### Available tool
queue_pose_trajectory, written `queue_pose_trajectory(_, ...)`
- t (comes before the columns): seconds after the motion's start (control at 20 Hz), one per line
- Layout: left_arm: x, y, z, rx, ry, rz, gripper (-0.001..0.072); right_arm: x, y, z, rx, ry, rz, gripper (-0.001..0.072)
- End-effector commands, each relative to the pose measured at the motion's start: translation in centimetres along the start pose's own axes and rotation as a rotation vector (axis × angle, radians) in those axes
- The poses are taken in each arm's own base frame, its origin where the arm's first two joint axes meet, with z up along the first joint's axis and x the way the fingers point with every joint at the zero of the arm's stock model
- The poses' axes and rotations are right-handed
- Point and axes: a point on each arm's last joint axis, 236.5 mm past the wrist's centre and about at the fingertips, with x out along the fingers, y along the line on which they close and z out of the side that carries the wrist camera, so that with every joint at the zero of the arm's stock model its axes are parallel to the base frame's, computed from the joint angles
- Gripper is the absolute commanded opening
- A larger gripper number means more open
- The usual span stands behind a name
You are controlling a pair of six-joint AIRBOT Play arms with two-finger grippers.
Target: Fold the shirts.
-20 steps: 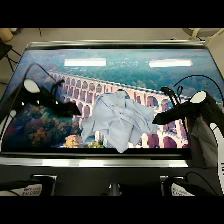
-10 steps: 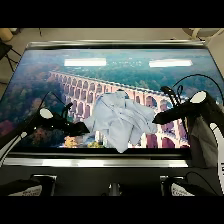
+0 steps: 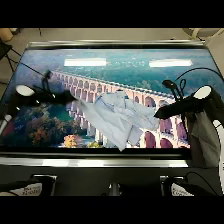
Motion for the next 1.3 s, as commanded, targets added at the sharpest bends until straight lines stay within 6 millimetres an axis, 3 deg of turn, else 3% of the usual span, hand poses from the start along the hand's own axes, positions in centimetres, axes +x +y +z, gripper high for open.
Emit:
queue_pose_trajectory(0.0, -9.2, -1.1, 13.8, 0.033, -0.381, 0.011, 0.0027, -2.4, 0.3, 2.3, -0.009, -0.052, -0.028, 0.0016)
queue_pose_trajectory(0.1, -11.9, -0.8, 18.2, -0.009, -0.509, 0.009, 0.0027, -2.6, 1.4, 2.2, 0.033, -0.048, 0.002, 0.0017)
queue_pose_trajectory(0.15, -11.7, -0.4, 19.2, -0.023, -0.527, 0.008, 0.0027, -2.0, 2.3, 1.9, 0.033, -0.028, 0.017, 0.0017)
queue_pose_trajectory(0.25, -8.4, 0.6, 19.2, -0.05, -0.475, 0.002, 0.0028, 0.2, 4.2, 1.4, -0.012, 0.013, 0.038, 0.0017)
queue_pose_trajectory(0.35, -2.9, 1.4, 16.0, -0.095, -0.311, -0.014, 0.0032, 2.1, 5.1, 1.5, -0.052, 0.018, 0.023, 0.0017)
queue_pose_trajectory(0.4, -0.5, 1.4, 13.7, -0.1, -0.21, -0.023, 0.0157, 2.4, 4.8, 1.8, -0.065, 0.011, 0.002, 0.0017)
queue_pose_trajectory(0.45, 1.2, 1.3, 11.4, -0.099, -0.112, -0.034, 0.0451, 2.4, 4.2, 2.6, -0.064, -0.021, -0.022, 0.0017)
queue_pose_trajectory(0.5, 1.8, 1.2, 9.6, -0.092, -0.036, -0.042, 0.0576, 2.3, 3.6, 3.3, -0.065, -0.051, -0.048, 0.0017)
queue_pose_trajectory(0.6, 0.9, 1.5, 6.3, -0.049, 0.106, -0.021, 0.0576, 2.3, 3.0, 2.8, -0.08, -0.03, -0.074, 0.0018)
queue_pose_trajectory(0.65, -0.3, 2.9, 4.2, -0.017, 0.193, 0.049, 0.0559, 2.3, 2.6, 2.2, -0.092, -0.002, -0.09, 0.0018)
queue_pose_trajectory(0.7, -2.1, 5.3, 1.8, 0.002, 0.294, 0.187, 0.0497, 2.2, 2.3, 1.4, -0.103, 0.033, -0.103, 0.0018)
queue_pose_trajectory(0.75, -3.8, 7.3, -0.3, 0.014, 0.364, 0.319, 0.0497, 2.2, 1.9, 0.7, -0.113, 0.065, -0.117, 0.0018)
queue_pose_trajectory(0.85, -5.2, 7.6, -3.5, 0.057, 0.4, 0.401, 0.052, 2.0, 0.9, -0.1, -0.131, 0.102, -0.154, 0.0018)
queue_pose_trajectory(0.9, -4.7, 6.7, -5.2, 0.053, 0.395, 0.369, 0.0648, 1.9, 0.9, -0.2, -0.133, 0.107, -0.158, 0.0018)
queue_pose_trajectory(0.95, -3.6, 5.4, -7.2, 0.034, 0.383, 0.314, 0.072, 2.0, 0.9, -0.2, -0.132, 0.107, -0.157, 0.0018)
queue_pose_trajectory(1.05, -0.7, 3.9, -10.3, -0.013, 0.341, 0.228, 0.072, 2.0, 0.9, -0.2, -0.121, 0.107, -0.157, 0.0018)
queue_pose_trajectory(1.25, 4.8, 3.4, -14.4, -0.073, 0.353, 0.189, 0.072, 2.0, 1.2, -0.5, -0.117, 0.119, -0.143, 0.0018)
